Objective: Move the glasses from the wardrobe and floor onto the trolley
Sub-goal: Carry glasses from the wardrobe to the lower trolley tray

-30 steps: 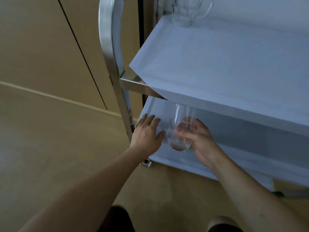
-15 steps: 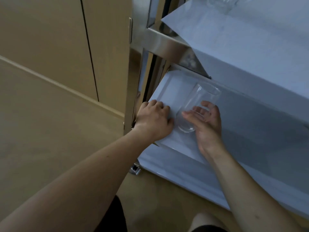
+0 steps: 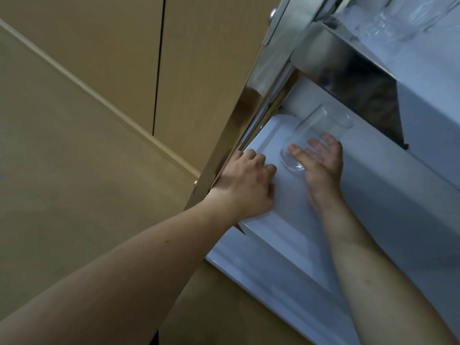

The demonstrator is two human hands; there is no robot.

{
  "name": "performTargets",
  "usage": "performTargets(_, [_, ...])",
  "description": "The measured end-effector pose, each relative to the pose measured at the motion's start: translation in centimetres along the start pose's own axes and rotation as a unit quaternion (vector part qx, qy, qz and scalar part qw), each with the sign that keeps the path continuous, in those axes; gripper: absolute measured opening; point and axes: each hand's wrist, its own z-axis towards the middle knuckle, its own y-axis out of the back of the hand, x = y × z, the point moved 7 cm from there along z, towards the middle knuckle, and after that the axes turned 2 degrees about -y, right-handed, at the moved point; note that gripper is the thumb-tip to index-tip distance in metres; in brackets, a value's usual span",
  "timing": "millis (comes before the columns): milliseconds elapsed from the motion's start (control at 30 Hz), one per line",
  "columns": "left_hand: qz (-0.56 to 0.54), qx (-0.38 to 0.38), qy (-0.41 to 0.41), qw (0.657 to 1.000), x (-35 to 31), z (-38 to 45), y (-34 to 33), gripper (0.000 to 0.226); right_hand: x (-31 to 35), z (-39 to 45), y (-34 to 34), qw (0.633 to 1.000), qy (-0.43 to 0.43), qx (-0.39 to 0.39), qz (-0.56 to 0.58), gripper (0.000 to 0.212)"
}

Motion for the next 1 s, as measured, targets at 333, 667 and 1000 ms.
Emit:
performTargets(333, [-0.003,-0.021,-0.006,1.000,0.0,-0.2,0.2,0.026,0.4,6.4,-2.9,1.000,0.009,-0.020,0.005,0.039])
performTargets(667, [0.013,-0.013,-0.003,1.000,0.2,0.1,0.0,0.031,-0.1,8.3,-4.1,0.999,0.001,-0.030,0.016,0.034])
performTargets(1000, [0.018,0.011,0.009,1.000,0.2,0.0,0.5,0.030,-1.3,6.1,-2.3,0.996,0.026,-0.044,-0.076,0.045])
